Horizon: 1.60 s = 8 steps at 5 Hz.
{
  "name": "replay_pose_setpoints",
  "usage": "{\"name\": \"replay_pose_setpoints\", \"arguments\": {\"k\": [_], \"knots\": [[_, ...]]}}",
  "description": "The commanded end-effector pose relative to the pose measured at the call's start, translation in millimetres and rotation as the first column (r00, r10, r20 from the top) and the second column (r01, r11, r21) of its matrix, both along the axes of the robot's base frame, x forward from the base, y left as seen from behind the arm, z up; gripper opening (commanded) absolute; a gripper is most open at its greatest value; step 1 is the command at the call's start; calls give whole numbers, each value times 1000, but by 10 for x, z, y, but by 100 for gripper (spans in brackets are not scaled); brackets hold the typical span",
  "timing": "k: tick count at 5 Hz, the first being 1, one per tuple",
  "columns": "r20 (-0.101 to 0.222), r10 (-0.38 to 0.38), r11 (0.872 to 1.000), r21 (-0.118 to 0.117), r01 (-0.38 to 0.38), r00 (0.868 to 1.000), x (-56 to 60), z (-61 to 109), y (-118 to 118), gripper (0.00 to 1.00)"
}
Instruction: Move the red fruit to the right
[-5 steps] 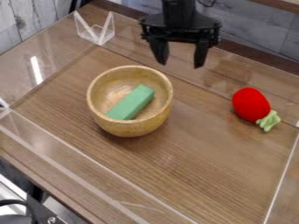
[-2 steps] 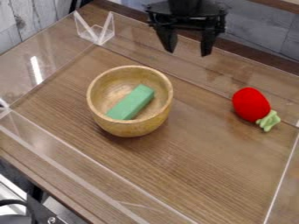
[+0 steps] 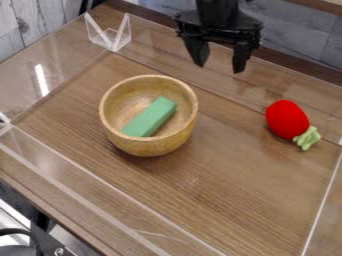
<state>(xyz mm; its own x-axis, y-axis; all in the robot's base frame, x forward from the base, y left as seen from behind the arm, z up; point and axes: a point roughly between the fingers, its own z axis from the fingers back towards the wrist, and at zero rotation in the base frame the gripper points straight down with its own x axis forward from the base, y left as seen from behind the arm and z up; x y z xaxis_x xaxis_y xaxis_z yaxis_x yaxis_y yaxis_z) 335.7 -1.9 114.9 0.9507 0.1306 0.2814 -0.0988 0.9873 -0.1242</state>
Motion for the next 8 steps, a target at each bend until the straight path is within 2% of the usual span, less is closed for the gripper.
{"name": "replay_pose_setpoints", "arguments": {"k": [1, 2, 3, 4, 5, 7, 8], "knots": [[47, 27, 1000, 7, -27, 999, 1, 101, 100, 100], [34, 50, 999, 19, -51, 998, -177, 82, 51, 100], [36, 65, 997, 31, -67, 997, -277, 66, 15, 100], [37, 51, 998, 43, -53, 998, -418, 106, 194, 100], [34, 11, 999, 37, -12, 999, -524, 141, 422, 100], [30, -49, 997, 61, 47, 998, -477, 86, 0, 100], [27, -64, 997, 50, 62, 998, -480, 34, 68, 100]]}}
